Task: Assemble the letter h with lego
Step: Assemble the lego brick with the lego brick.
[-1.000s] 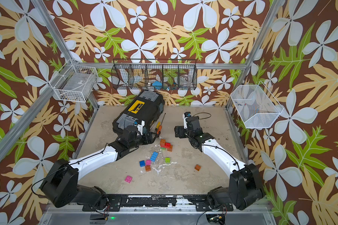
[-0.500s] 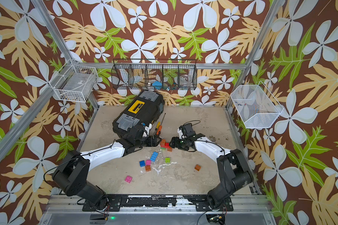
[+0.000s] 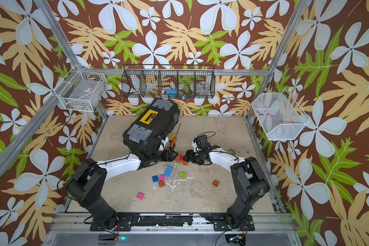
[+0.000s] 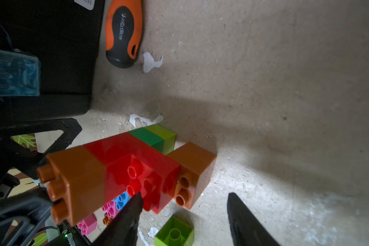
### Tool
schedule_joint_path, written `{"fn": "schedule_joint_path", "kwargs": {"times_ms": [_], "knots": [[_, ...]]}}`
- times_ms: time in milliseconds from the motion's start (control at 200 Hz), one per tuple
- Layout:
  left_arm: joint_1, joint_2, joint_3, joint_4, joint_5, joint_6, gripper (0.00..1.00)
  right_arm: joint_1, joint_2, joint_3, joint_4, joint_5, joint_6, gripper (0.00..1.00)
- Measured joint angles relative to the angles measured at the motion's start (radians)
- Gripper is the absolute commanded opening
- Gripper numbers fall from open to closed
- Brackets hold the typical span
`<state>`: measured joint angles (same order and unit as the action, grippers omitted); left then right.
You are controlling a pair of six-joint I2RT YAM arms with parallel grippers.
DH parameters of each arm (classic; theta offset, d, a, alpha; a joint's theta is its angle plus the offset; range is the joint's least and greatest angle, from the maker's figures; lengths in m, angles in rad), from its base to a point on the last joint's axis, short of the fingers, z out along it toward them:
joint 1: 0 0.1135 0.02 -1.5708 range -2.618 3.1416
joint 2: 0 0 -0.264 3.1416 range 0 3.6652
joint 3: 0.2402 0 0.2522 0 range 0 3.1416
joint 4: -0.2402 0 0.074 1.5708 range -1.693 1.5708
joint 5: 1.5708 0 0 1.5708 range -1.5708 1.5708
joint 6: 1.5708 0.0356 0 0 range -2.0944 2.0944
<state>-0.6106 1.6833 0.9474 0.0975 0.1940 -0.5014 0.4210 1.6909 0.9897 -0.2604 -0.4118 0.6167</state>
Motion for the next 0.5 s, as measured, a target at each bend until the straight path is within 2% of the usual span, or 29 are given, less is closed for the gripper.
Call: {"fn": "schedule_joint_path", "kwargs": {"times_ms": [500], "knots": [[-0.007, 0.035, 0.006, 0.055, -0.032, -0.005, 0.83, -0.001, 0.022, 0.005, 0.031, 0.006, 0.003, 0.58]]}}
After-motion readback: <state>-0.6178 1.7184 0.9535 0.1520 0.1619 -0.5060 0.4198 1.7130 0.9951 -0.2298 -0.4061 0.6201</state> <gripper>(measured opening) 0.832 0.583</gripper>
